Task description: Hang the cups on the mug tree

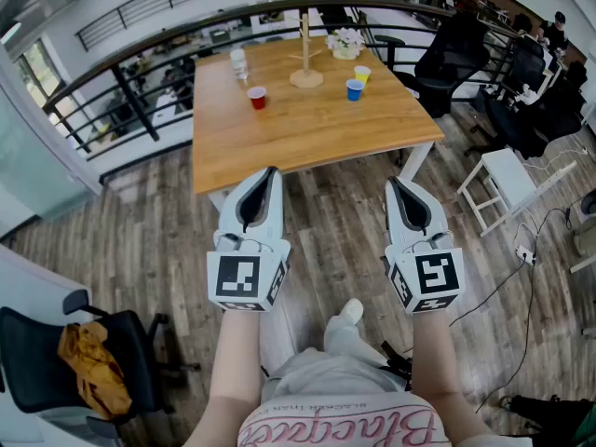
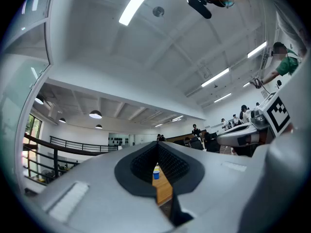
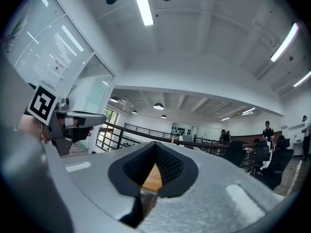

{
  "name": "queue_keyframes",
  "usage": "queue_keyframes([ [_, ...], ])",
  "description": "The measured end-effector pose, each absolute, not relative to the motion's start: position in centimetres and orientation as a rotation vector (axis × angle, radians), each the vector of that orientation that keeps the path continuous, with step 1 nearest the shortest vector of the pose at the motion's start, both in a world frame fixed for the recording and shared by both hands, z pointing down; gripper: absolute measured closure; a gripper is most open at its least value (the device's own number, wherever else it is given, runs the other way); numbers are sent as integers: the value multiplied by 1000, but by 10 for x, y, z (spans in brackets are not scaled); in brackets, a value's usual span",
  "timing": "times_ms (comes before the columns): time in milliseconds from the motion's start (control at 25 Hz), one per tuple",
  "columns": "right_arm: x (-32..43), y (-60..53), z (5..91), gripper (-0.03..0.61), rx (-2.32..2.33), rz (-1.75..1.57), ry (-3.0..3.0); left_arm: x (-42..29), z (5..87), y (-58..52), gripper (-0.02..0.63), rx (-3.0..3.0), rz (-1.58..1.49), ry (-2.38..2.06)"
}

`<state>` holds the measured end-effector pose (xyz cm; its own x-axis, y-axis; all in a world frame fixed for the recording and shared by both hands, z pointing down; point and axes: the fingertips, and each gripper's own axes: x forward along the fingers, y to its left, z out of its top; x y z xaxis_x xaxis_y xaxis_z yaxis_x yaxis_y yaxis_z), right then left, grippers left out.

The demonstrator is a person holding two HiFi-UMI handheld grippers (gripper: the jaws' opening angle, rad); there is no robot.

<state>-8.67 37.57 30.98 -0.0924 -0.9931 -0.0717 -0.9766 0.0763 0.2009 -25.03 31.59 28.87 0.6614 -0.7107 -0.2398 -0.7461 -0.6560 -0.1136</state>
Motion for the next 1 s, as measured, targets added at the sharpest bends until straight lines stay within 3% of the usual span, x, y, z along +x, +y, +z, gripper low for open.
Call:
queue_keyframes([
  [1000,47,197,311,577,2016,-260,-2346,-123,288,146,600,-2665,249,1281],
])
